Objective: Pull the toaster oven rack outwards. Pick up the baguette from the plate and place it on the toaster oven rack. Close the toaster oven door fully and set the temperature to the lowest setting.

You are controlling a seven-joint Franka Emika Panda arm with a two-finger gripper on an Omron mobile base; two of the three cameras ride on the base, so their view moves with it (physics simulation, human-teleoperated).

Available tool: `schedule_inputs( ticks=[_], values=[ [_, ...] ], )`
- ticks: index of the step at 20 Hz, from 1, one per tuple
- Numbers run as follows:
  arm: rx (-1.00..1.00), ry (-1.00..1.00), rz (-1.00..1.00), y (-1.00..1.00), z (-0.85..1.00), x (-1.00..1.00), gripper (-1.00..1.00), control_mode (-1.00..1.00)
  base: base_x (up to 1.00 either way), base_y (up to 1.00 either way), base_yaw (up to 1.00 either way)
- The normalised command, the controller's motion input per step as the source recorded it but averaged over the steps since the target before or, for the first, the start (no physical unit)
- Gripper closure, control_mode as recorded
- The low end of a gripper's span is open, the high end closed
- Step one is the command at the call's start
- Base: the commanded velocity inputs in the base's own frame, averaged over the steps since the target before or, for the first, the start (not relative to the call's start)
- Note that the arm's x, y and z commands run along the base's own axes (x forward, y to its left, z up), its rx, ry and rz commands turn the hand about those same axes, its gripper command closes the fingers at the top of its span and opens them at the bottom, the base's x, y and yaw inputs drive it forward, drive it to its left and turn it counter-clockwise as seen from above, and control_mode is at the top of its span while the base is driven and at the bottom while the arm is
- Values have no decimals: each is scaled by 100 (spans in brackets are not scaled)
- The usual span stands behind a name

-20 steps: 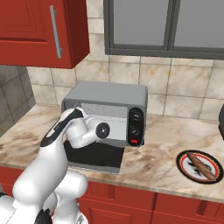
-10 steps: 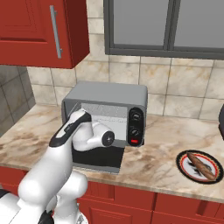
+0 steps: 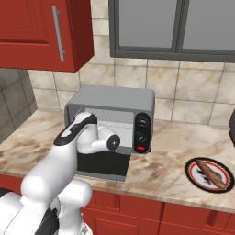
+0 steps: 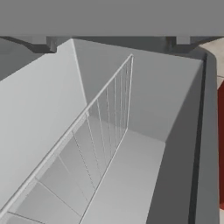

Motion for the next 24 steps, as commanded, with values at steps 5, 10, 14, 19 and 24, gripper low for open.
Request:
schedule_inputs(
  ticks=[5,10,14,19,24],
  values=[
    [-1,0,-3,1,-4,13,-100,-100,0,0,0],
    [-2,0,-3,3,-4,15,-100,-100,0,0,0],
    [-2,0,-4,5,-17,14,-100,-100,0,0,0],
    [-3,0,-4,9,-23,12,-100,-100,0,0,0],
    [-3,-2,-4,7,-20,13,-100,-100,0,0,0]
  ],
)
